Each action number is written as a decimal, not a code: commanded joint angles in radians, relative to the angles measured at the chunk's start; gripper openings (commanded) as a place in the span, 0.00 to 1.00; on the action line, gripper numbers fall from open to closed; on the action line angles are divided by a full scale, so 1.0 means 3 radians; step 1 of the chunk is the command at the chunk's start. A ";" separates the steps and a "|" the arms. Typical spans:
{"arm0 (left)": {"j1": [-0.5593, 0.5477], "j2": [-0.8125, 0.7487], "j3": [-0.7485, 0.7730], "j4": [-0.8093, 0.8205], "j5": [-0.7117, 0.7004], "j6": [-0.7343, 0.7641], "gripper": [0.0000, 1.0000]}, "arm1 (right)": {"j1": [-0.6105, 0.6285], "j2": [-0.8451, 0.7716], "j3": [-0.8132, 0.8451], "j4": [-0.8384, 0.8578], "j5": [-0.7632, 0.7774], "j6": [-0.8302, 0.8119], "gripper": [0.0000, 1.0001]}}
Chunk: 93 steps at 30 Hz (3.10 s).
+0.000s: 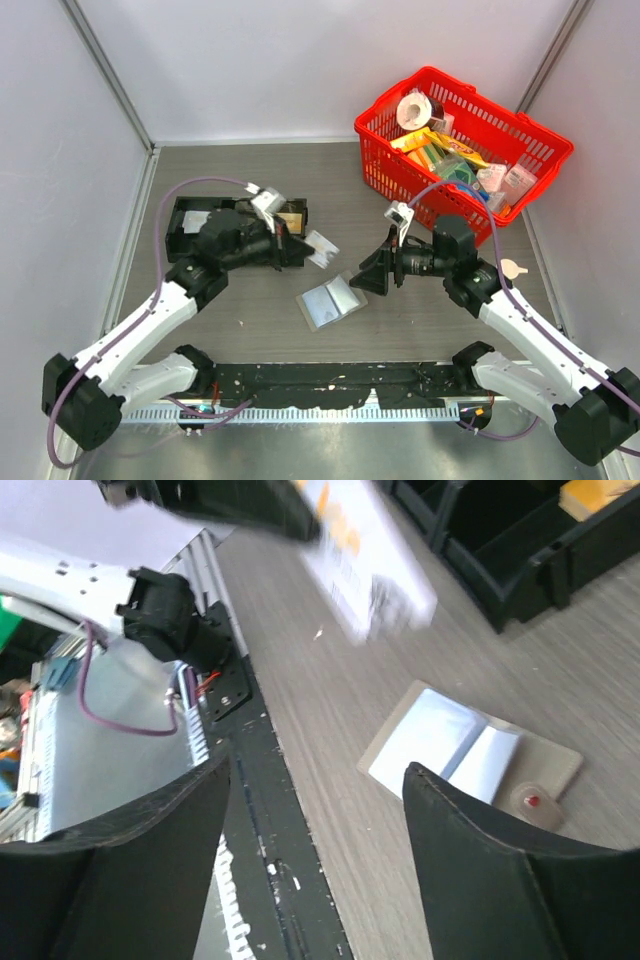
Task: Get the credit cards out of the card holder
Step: Place the credit card in the storage box, then remove the credit card from the card holder.
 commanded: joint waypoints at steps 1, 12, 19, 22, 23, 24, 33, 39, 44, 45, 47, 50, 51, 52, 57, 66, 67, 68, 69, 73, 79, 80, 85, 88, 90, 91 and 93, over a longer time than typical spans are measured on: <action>0.0542 -0.0307 -0.0024 -0.0364 -0.0776 -0.0136 0.00 | 0.0017 -0.0110 0.0045 -0.0077 0.0405 -0.0086 0.78; 0.1846 0.0065 0.0768 -0.1628 -0.2255 0.0059 0.00 | 0.0012 -0.0069 0.0070 -0.0185 0.0544 -0.0148 0.78; 0.2542 0.0852 0.1060 -0.1368 -0.2025 -0.0084 0.00 | 0.0007 -0.0141 0.0050 -0.0185 0.0534 -0.0163 0.78; 0.2568 0.1149 0.1132 -0.1169 -0.1898 -0.0136 0.00 | 0.0017 -0.0186 0.0029 -0.0155 0.0498 -0.0153 0.79; 0.2568 0.1231 0.1137 -0.1057 -0.1831 -0.0141 0.00 | 0.0012 -0.0192 0.0024 -0.0150 0.0498 -0.0148 0.78; 0.2568 0.1338 0.1122 -0.0924 -0.1831 -0.0171 0.01 | 0.0017 -0.0207 0.0019 -0.0139 0.0488 -0.0143 0.78; 0.2655 0.1973 0.1065 -0.0223 -0.1406 -0.0197 0.04 | 0.0012 -0.0279 -0.0011 -0.0139 0.0457 -0.0127 0.78; 0.2681 0.2117 0.1213 -0.0441 -0.1569 -0.0029 0.33 | 0.0012 -0.0263 -0.0006 -0.0155 0.0462 -0.0127 0.78; 0.2681 0.1856 0.1377 -0.0819 -0.1932 0.0120 0.57 | 0.0012 -0.0228 0.0014 -0.0175 0.0513 -0.0132 0.78; 0.2686 0.1785 0.1413 -0.0881 -0.1958 0.0130 0.61 | 0.0012 -0.0217 0.0009 -0.0185 0.0528 -0.0132 0.78; 0.2680 0.1677 0.1494 -0.1009 -0.1984 0.0150 0.70 | 0.0012 -0.0197 0.0024 -0.0190 0.0549 -0.0137 0.78; 0.2655 0.1549 0.1673 -0.1295 -0.2025 0.0115 0.76 | 0.0027 -0.0131 0.0029 -0.0201 0.0605 -0.0143 0.78; 0.2614 0.1498 0.1714 -0.1362 -0.2045 0.0110 0.77 | 0.0048 -0.0120 0.0045 -0.0211 0.0625 -0.0138 0.78; 0.2563 0.1417 0.1730 -0.1428 -0.2060 0.0084 0.78 | 0.0068 -0.0075 0.0050 -0.0236 0.0666 -0.0138 0.78; 0.2135 0.0957 0.1536 -0.1557 -0.2040 -0.0120 0.79 | 0.0482 0.0120 0.0142 -0.0364 0.1116 -0.0316 0.78; 0.0928 0.0057 0.0560 -0.1296 -0.2066 -0.0713 0.78 | 0.1407 0.0887 0.0239 -0.0324 0.2333 -0.0495 0.76; 0.0805 0.0000 0.0402 -0.1266 -0.2045 -0.0764 0.78 | 0.1444 0.0999 0.0239 -0.0288 0.2414 -0.0506 0.76; 0.0718 -0.0071 0.0304 -0.1245 -0.2035 -0.0820 0.78 | 0.1520 0.1065 0.0249 -0.0247 0.2471 -0.0511 0.76; 0.0656 -0.0118 0.0197 -0.1225 -0.2040 -0.0872 0.78 | 0.1551 0.1162 0.0259 -0.0231 0.2563 -0.0516 0.76; 0.0477 -0.0312 -0.0182 -0.1117 -0.1974 -0.1015 0.78 | 0.1781 0.1479 0.0341 -0.0175 0.2803 -0.0562 0.76; 0.0431 -0.0399 -0.0601 -0.0949 -0.1831 -0.1163 0.78 | 0.1996 0.1879 0.0454 -0.0170 0.3085 -0.0587 0.76; 0.0421 -0.0409 -0.0652 -0.0887 -0.1831 -0.1184 0.78 | 0.2001 0.1945 0.0454 -0.0165 0.3126 -0.0587 0.76; 0.0354 -0.0374 -0.0750 -0.0790 -0.1723 -0.1240 0.78 | 0.2017 0.2129 0.0423 -0.0119 0.3350 -0.0567 0.76; 0.0303 -0.0302 -0.0765 -0.0703 -0.1703 -0.1266 0.77 | 0.2017 0.2216 0.0408 -0.0103 0.3412 -0.0557 0.75; 0.0262 -0.0251 -0.0770 -0.0657 -0.1703 -0.1271 0.77 | 0.2011 0.2242 0.0398 -0.0119 0.3412 -0.0531 0.71; 0.0237 -0.0221 -0.0770 -0.0637 -0.1708 -0.1281 0.77 | 0.2011 0.2237 0.0392 -0.0119 0.3372 -0.0521 0.69; 0.0191 -0.0169 -0.0791 -0.0560 -0.1693 -0.1307 0.77 | 0.1991 0.2202 0.0337 -0.0078 0.3173 -0.0496 0.64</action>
